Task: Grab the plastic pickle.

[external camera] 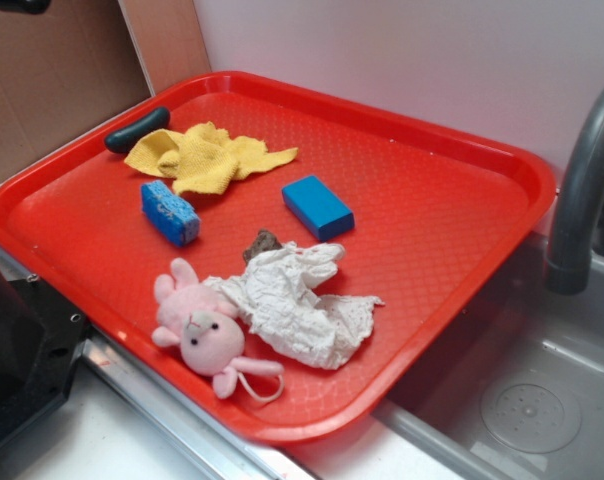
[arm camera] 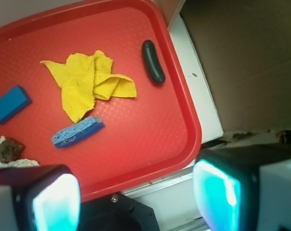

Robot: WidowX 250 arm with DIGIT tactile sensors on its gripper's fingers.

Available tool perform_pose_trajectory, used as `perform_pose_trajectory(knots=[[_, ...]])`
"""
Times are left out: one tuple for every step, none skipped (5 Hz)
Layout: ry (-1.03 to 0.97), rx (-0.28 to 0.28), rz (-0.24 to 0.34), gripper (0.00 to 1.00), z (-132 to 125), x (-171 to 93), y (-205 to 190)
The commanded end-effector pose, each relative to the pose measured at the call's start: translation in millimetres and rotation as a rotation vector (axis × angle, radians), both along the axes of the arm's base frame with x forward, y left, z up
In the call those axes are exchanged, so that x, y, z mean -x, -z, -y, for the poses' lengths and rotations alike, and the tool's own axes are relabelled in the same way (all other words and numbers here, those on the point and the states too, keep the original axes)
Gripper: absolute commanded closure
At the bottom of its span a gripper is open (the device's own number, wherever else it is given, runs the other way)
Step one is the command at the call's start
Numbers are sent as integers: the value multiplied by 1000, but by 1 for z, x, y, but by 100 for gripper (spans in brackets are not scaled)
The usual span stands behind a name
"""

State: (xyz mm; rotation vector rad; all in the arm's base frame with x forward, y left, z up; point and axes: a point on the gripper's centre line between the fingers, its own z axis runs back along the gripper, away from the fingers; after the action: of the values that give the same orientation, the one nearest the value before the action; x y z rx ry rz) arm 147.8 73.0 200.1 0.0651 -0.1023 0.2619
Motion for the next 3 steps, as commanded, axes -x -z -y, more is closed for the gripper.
perform_pose_trajectory(knots=[[28, 116, 57, 0, -52, -51, 61], [20, 120, 36, 0, -79, -88, 98], [17, 132, 11, 0, -88, -103, 125]])
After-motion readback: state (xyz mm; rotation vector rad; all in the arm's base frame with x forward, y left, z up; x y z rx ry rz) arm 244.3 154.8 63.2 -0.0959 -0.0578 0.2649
